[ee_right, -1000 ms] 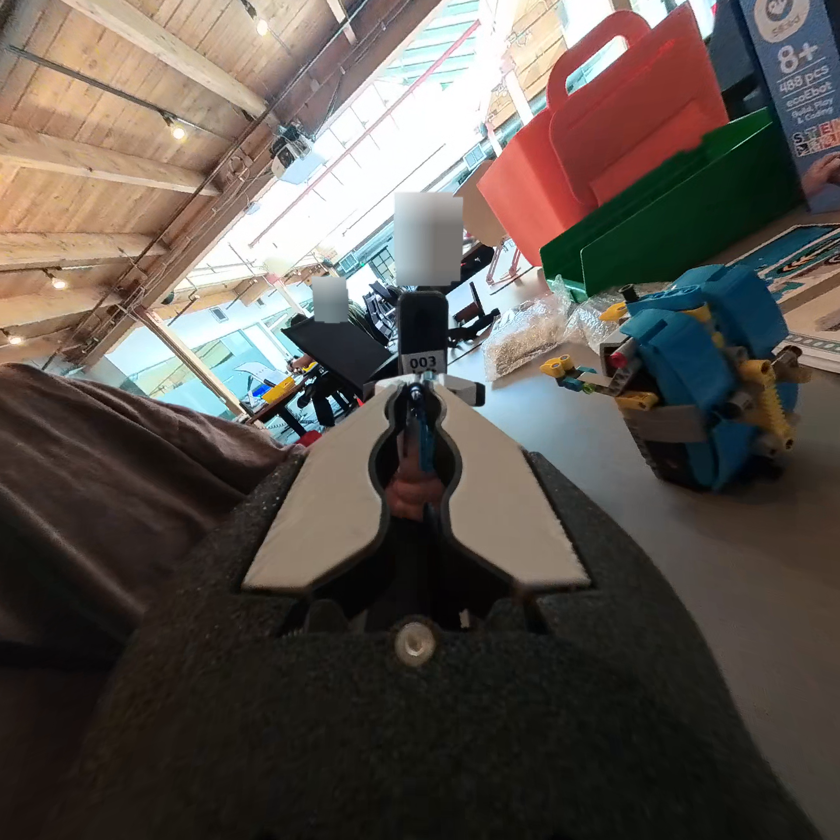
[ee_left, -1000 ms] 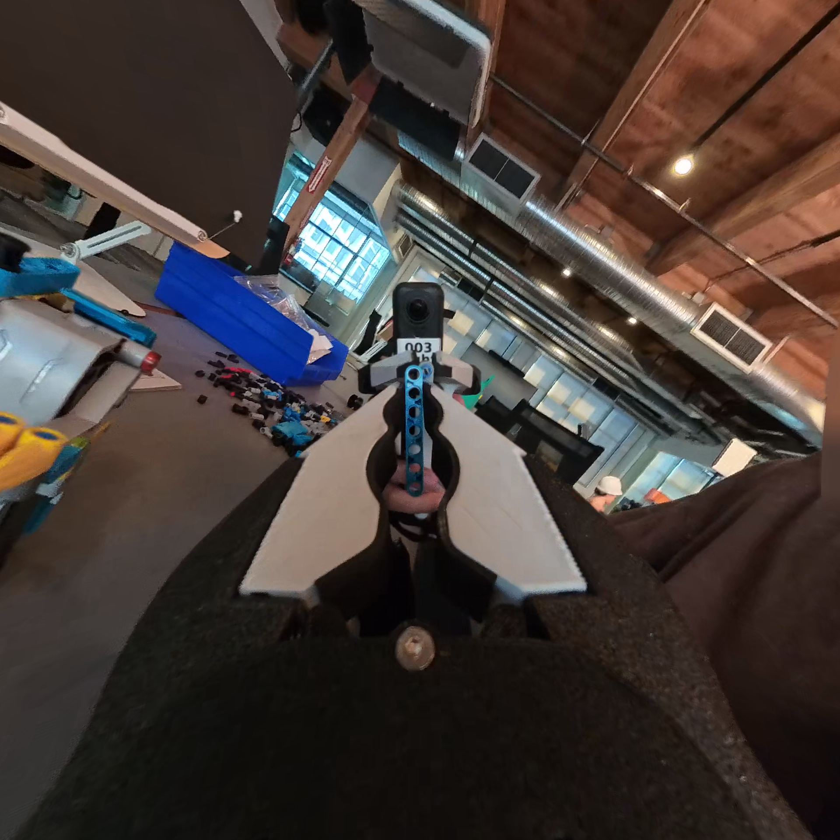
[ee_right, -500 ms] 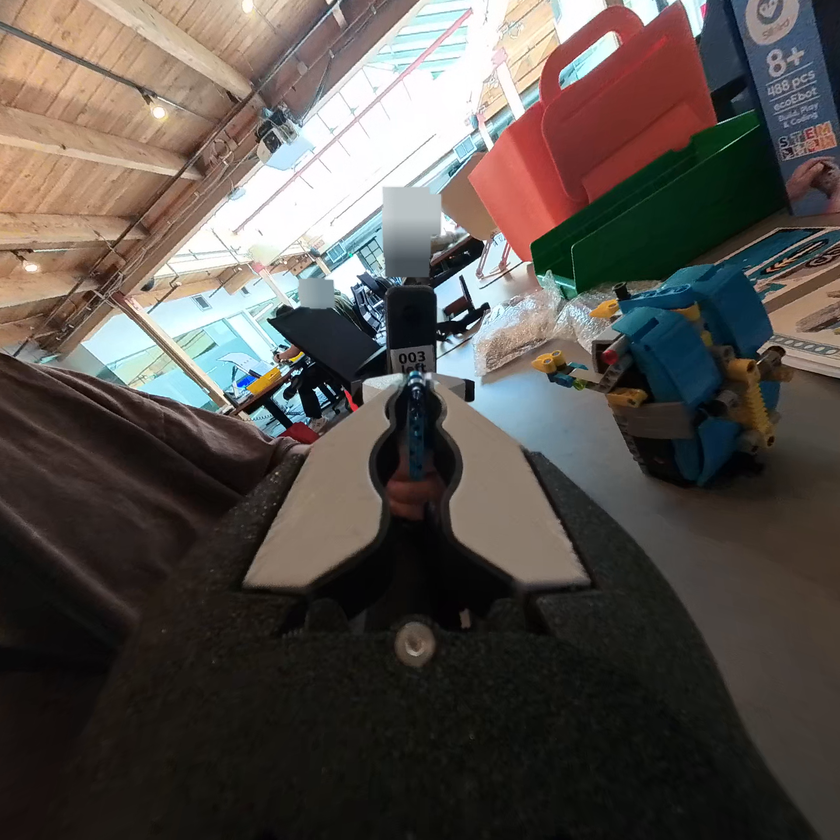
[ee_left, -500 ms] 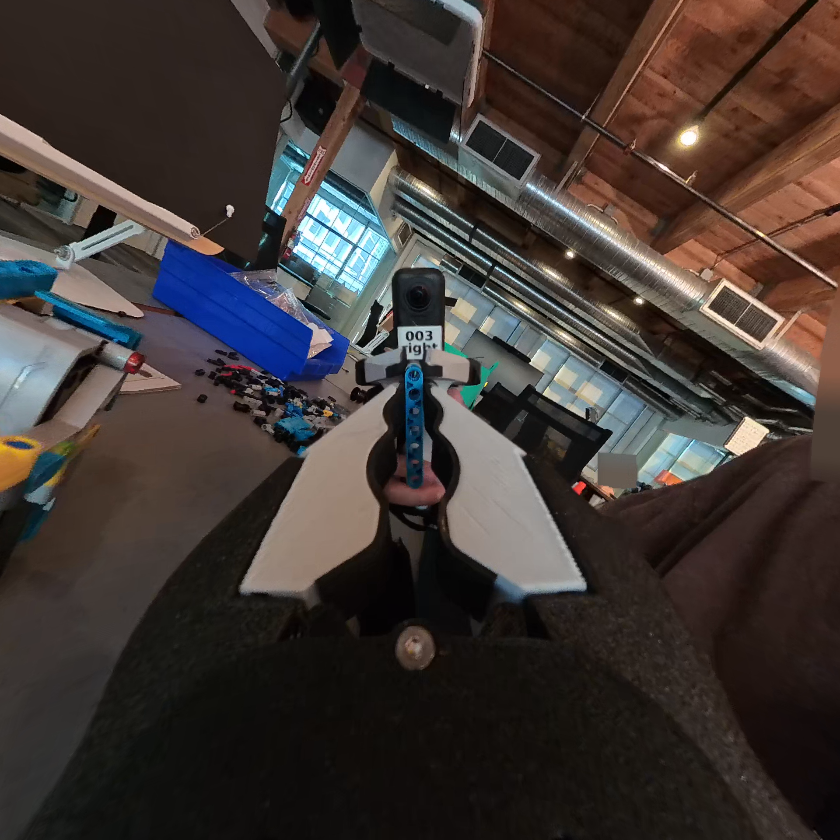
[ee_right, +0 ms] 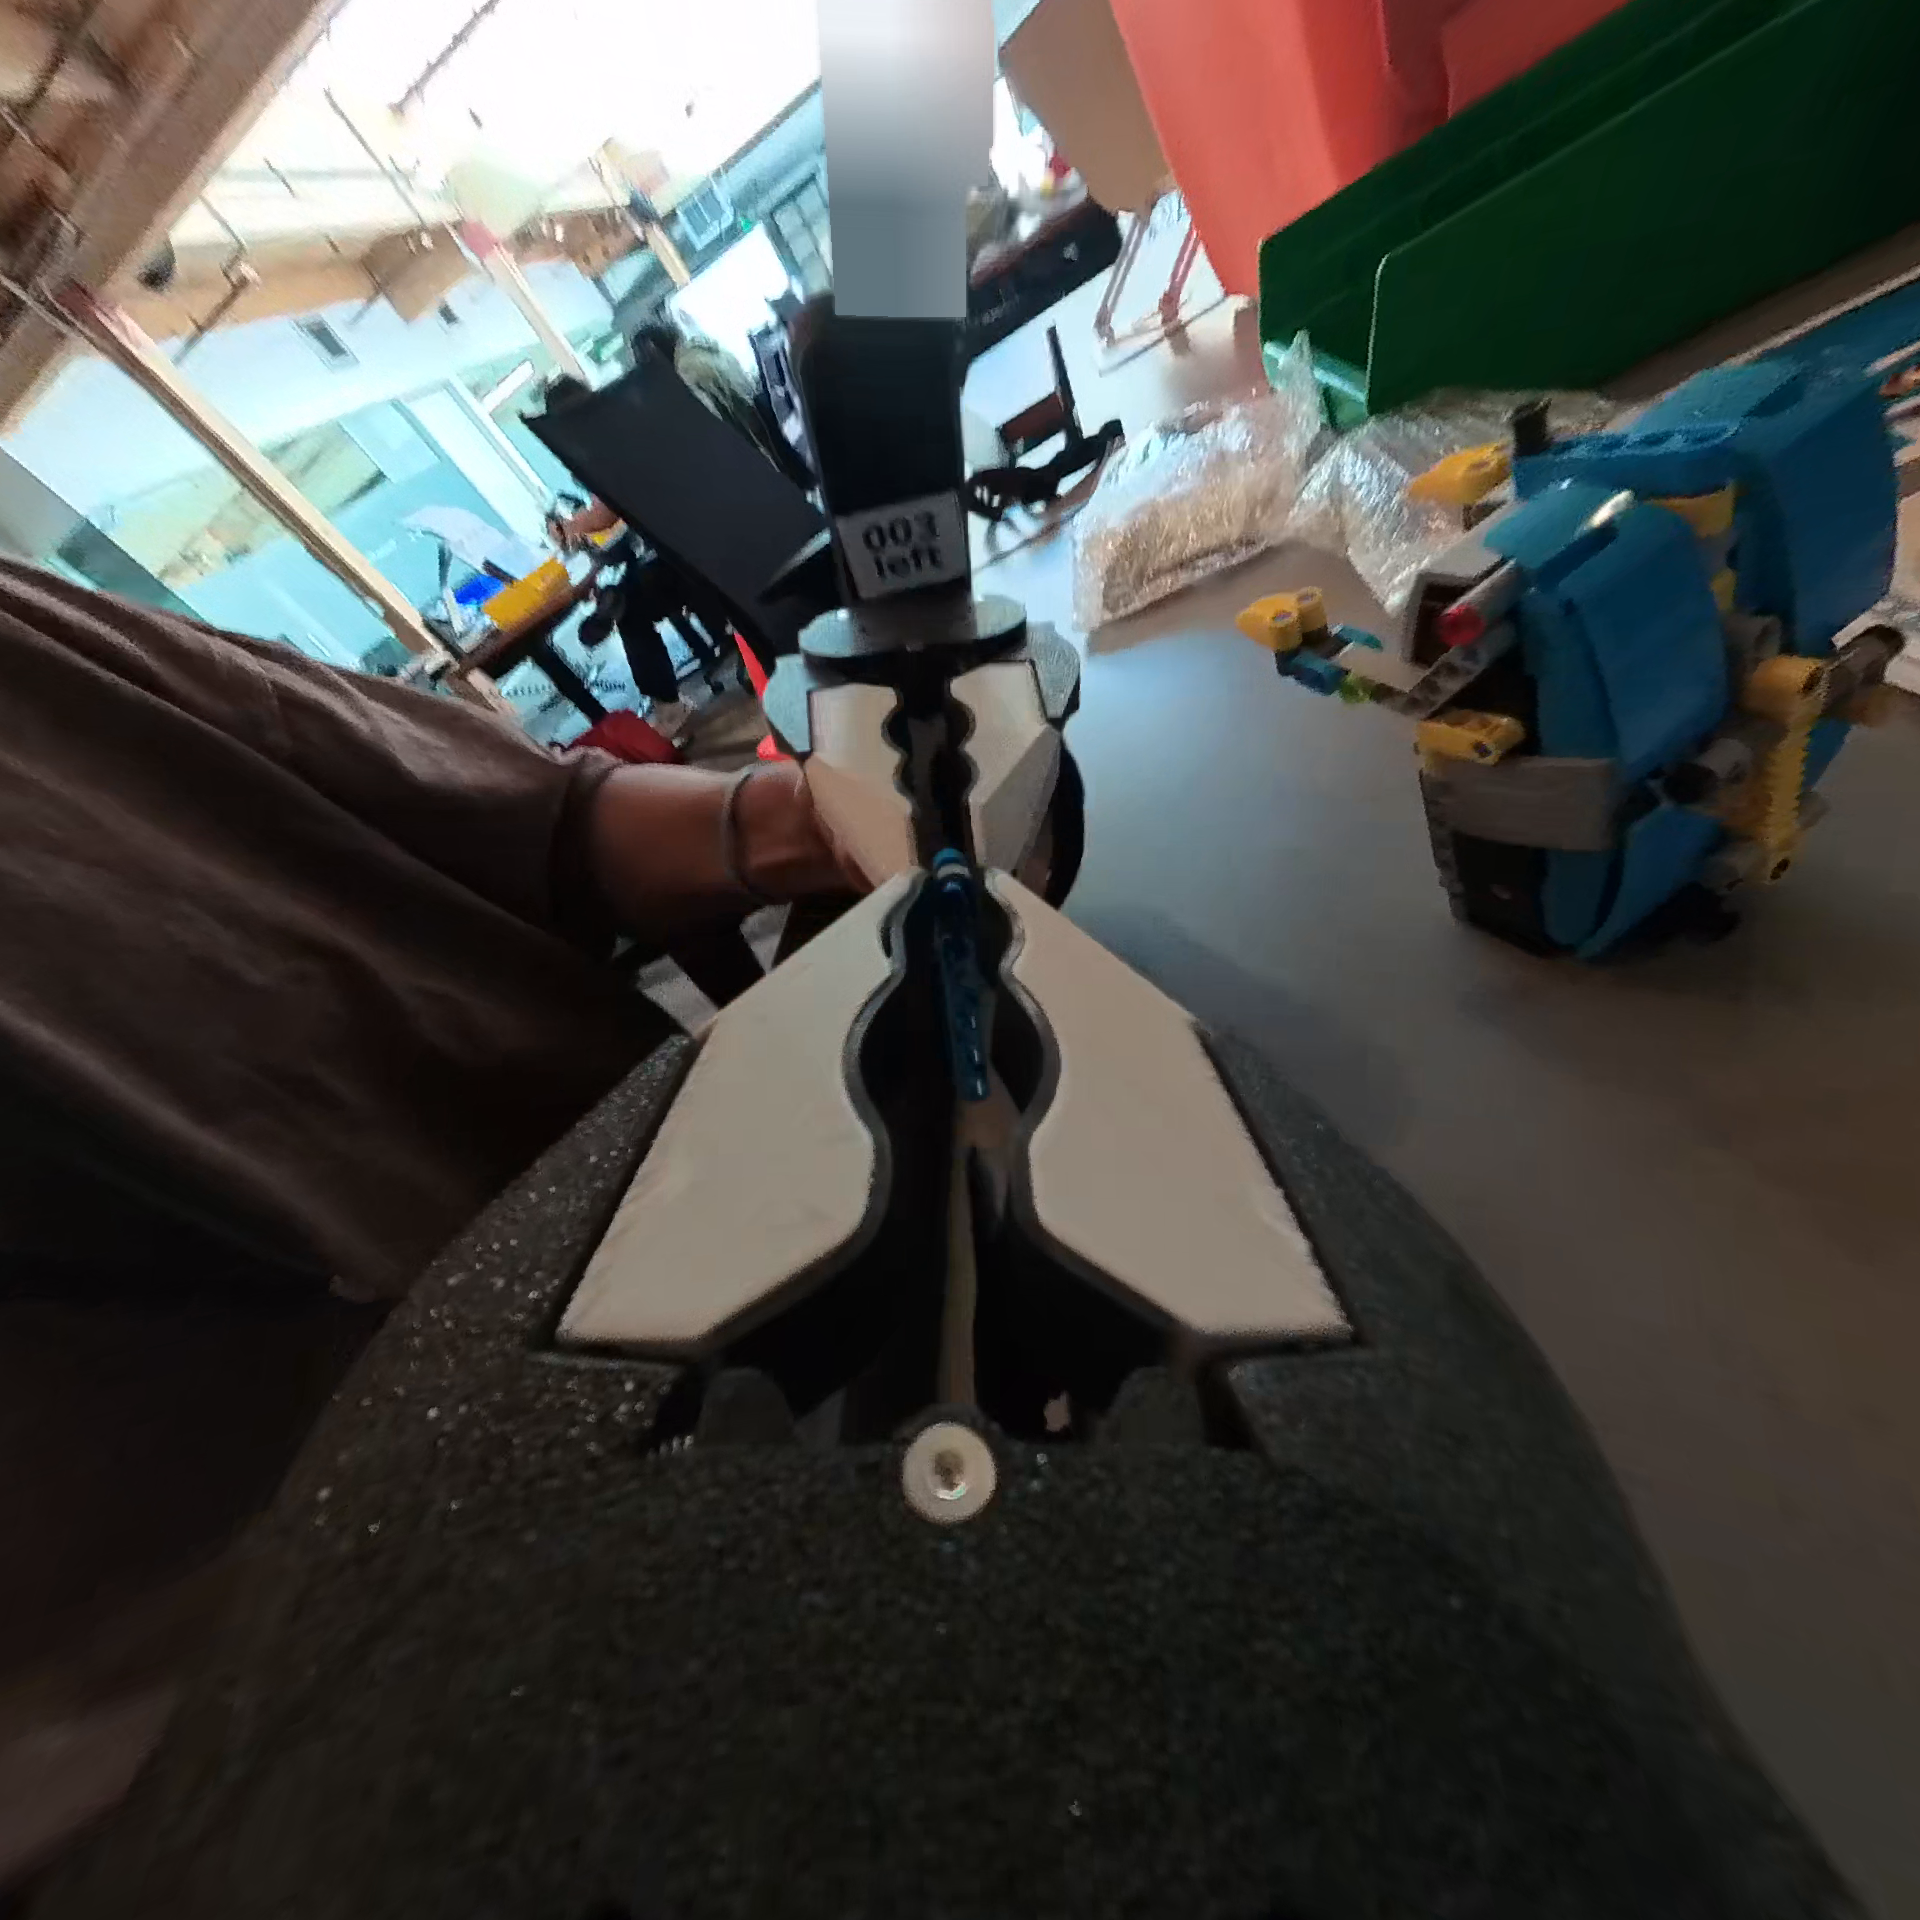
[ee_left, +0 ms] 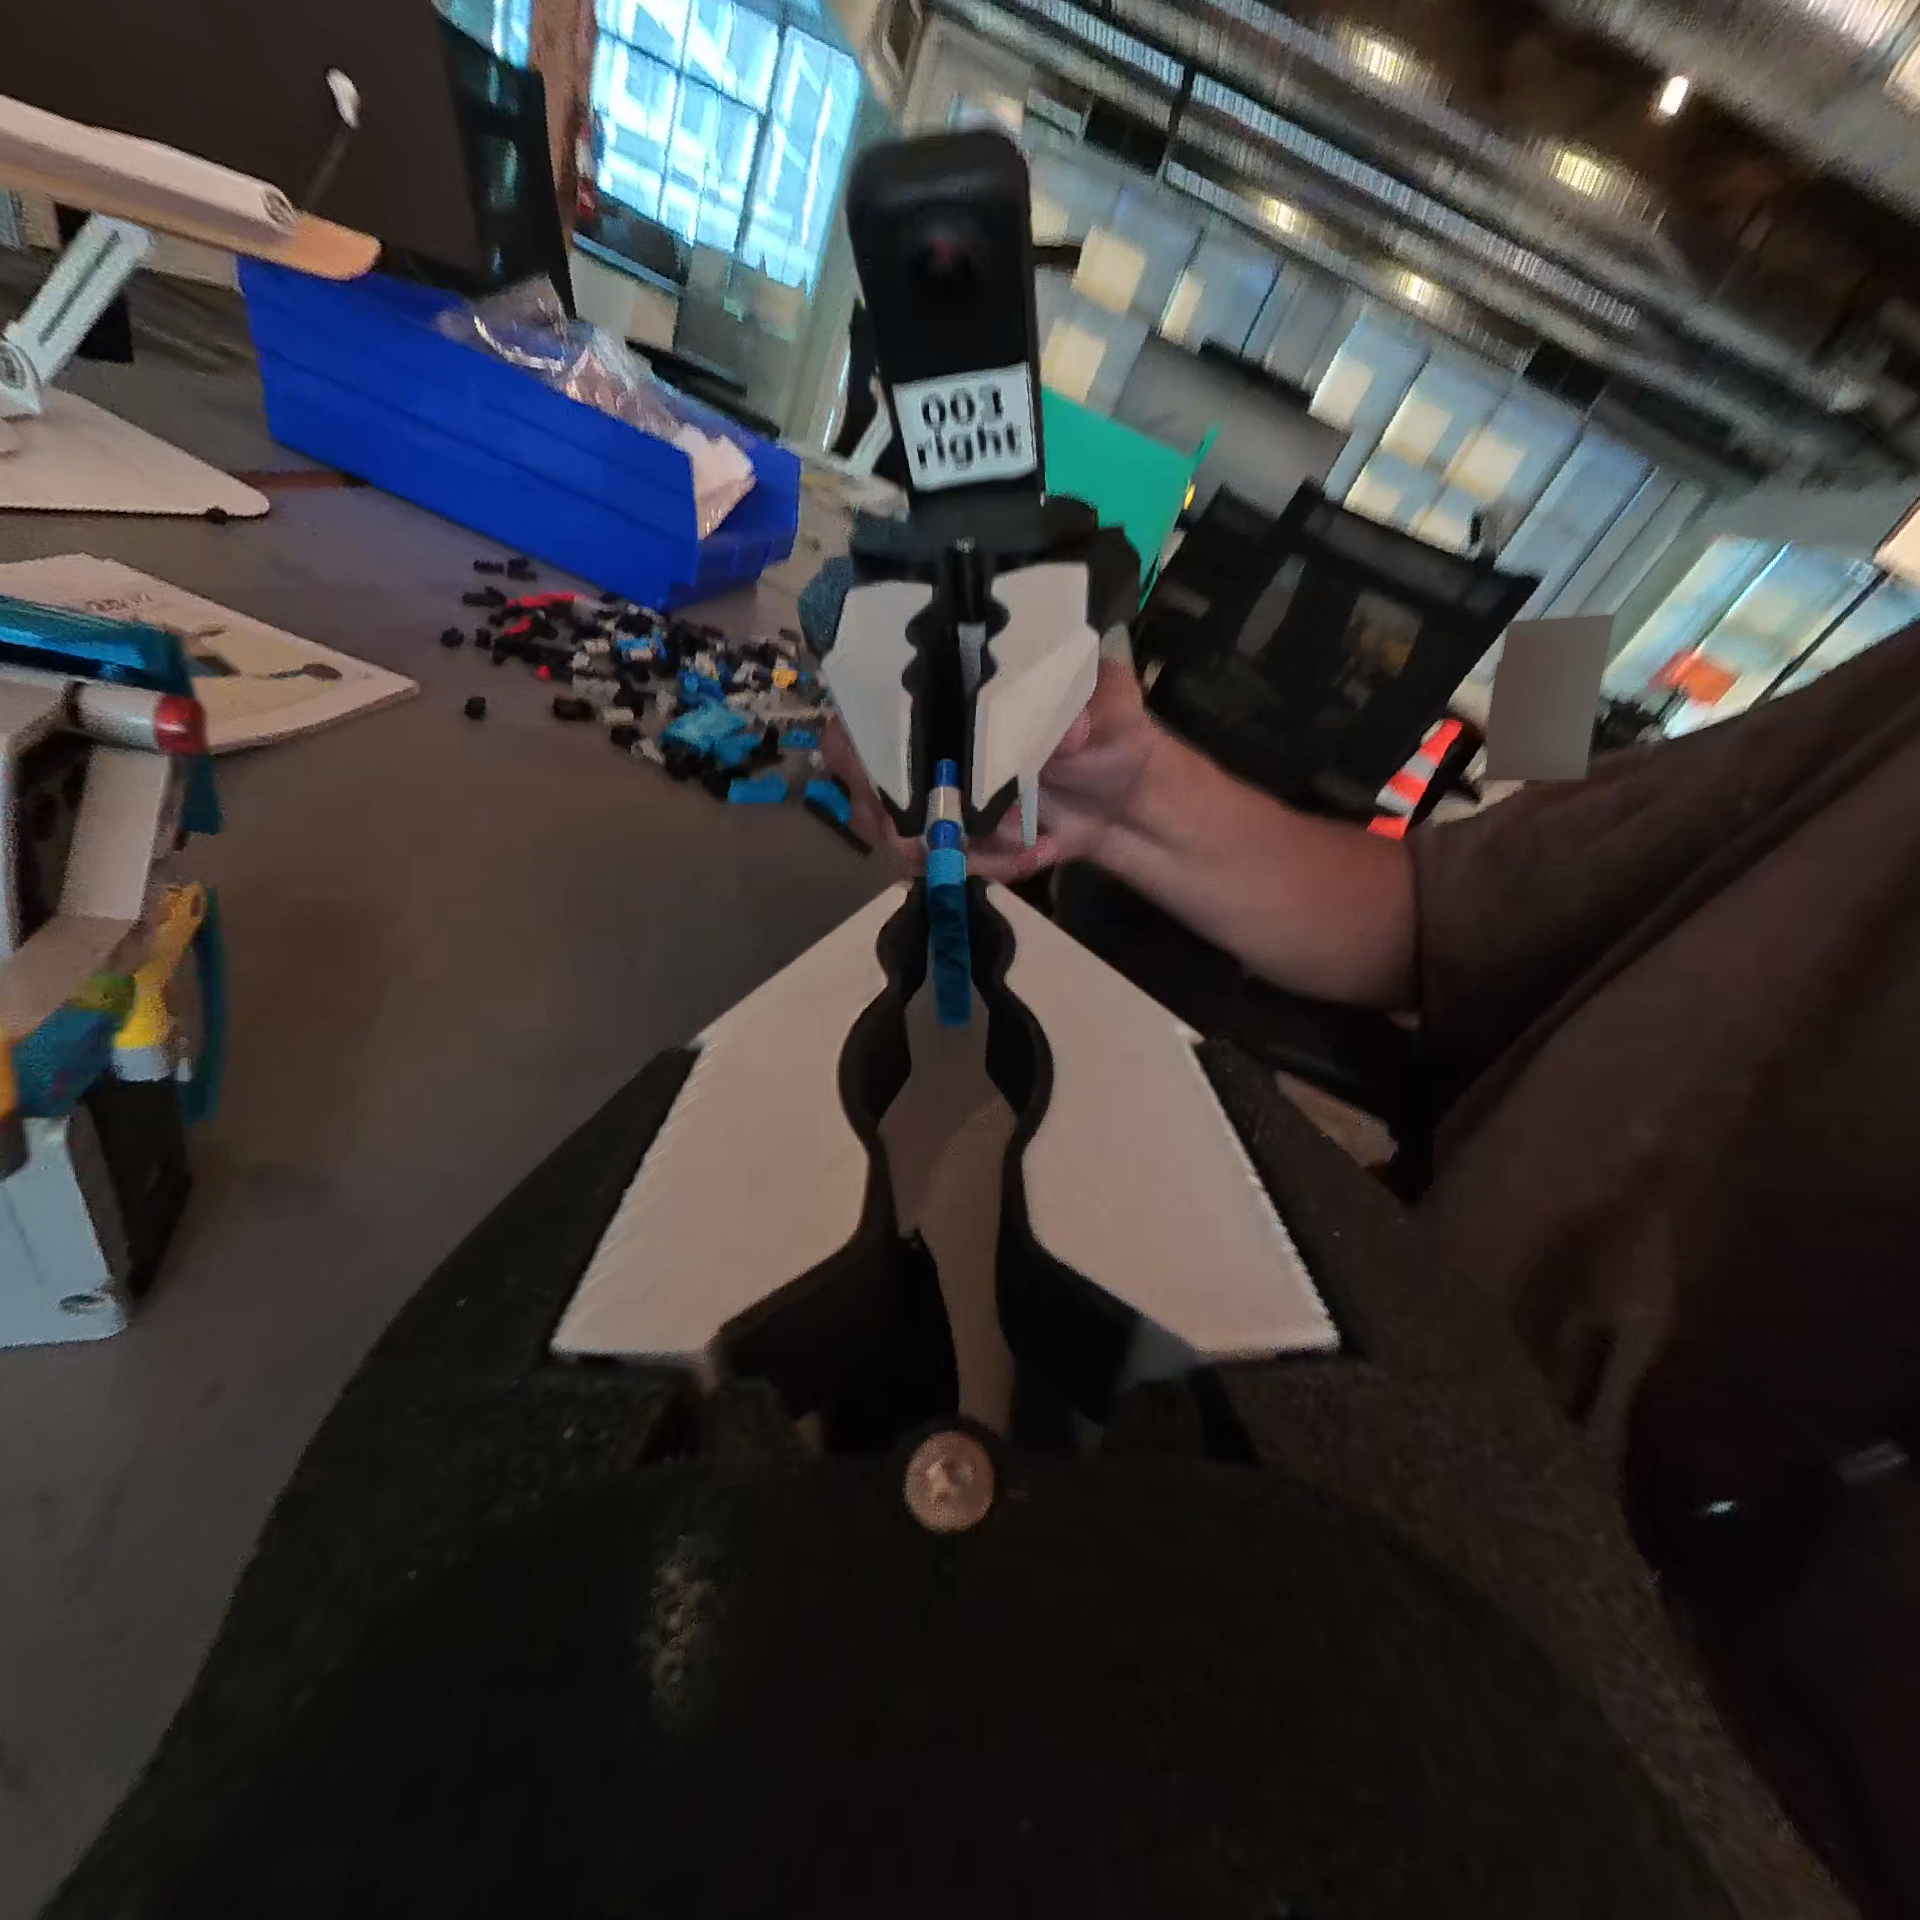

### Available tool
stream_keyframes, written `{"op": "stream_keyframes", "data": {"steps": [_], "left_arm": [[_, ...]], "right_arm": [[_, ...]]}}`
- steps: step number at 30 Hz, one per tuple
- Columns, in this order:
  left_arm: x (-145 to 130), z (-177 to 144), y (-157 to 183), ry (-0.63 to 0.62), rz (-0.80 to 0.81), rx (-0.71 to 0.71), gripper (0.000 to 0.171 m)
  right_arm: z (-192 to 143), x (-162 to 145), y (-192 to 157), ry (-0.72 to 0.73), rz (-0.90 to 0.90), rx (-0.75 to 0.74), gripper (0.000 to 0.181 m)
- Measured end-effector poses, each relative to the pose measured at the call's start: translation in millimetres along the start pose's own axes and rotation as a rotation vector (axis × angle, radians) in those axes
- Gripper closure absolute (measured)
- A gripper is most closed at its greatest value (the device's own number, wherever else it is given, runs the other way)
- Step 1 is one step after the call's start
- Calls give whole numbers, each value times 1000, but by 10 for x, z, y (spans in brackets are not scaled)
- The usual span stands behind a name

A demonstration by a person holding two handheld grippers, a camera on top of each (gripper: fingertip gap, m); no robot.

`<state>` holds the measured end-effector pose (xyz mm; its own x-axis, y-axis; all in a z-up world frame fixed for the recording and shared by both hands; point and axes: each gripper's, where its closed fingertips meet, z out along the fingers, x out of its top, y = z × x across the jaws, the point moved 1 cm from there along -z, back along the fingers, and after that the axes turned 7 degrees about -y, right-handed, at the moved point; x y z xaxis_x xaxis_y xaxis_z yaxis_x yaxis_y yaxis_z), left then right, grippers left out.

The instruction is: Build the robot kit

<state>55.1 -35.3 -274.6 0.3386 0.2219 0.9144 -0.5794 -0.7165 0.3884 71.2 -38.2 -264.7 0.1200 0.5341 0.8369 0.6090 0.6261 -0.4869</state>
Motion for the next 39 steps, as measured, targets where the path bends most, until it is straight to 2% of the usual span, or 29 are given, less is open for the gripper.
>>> {"op": "stream_keyframes", "data": {"steps": [6, 16, 24, 39], "left_arm": [[-191, 76, -15, -135, 113, 66, 166], [-288, 140, 3, -210, 183, 102, 167], [-275, 155, 30, -209, 196, 105, 167], [-225, 150, -1, -169, 124, 66, 165]], "right_arm": [[20, -209, 36, -143, -52, -25, 174], [14, -334, 27, -222, -130, -38, 174], [7, -327, -3, -215, -143, -23, 173], [-14, -250, 39, -177, -157, -54, 173]]}}
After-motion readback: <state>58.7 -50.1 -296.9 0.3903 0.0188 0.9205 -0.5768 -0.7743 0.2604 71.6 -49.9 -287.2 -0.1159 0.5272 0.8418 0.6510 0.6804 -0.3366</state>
